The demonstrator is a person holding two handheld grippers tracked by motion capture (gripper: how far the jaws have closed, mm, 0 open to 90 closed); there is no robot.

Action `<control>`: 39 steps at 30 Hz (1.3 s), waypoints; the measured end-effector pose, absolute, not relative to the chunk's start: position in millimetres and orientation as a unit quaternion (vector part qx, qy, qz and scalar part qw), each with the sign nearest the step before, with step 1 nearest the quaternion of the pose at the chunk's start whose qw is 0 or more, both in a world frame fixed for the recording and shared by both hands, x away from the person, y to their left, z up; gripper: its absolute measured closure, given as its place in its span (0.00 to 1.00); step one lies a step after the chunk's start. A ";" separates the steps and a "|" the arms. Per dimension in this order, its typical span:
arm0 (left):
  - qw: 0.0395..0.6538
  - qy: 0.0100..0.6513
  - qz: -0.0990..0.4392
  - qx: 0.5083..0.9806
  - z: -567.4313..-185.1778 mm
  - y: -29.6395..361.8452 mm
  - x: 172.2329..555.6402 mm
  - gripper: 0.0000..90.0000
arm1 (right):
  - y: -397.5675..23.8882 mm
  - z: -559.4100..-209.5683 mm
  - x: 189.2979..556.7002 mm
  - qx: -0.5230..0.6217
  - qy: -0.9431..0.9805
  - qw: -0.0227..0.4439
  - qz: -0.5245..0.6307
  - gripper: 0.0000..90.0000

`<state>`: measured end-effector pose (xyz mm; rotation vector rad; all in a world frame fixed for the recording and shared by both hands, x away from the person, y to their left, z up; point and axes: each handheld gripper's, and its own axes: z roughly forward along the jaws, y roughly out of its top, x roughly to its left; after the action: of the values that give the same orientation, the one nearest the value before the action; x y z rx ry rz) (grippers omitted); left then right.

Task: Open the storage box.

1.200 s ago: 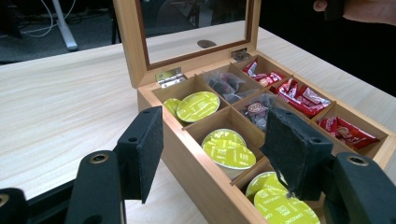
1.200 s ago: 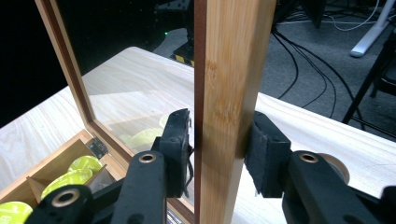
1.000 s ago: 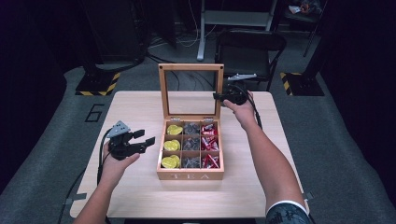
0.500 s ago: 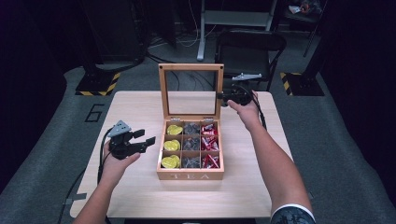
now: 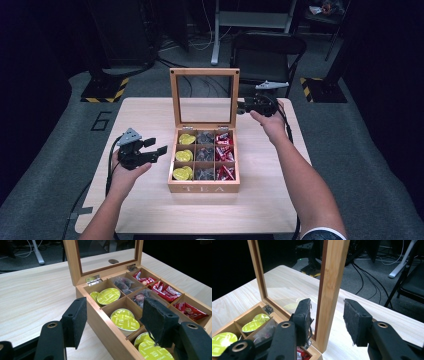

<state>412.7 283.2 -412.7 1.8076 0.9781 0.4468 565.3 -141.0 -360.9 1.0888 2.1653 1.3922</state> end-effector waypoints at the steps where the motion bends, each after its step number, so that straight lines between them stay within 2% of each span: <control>1: 0.496 0.404 0.185 0.746 -412.6 283.2 412.8 0.41 | -141.2 -361.0 563.0 0.384 0.763 0.173 0.490 0.63; 25: 0.493 0.400 0.191 0.749 -412.0 280.4 414.9 0.42 | -127.8 -365.8 512.5 0.331 0.780 0.161 0.506 0.60; 36: 0.492 0.399 0.188 0.751 -412.9 282.5 414.6 0.42 | -132.2 -373.4 489.1 0.323 0.782 0.169 0.506 0.62; 39: 0.494 0.401 0.188 0.748 -413.9 283.3 414.5 0.42 | -132.8 -375.7 482.2 0.329 0.782 0.175 0.499 0.59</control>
<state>414.5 283.3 -413.9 1.8131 0.9727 0.4556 482.2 -132.8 -375.7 0.9322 2.2164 1.4148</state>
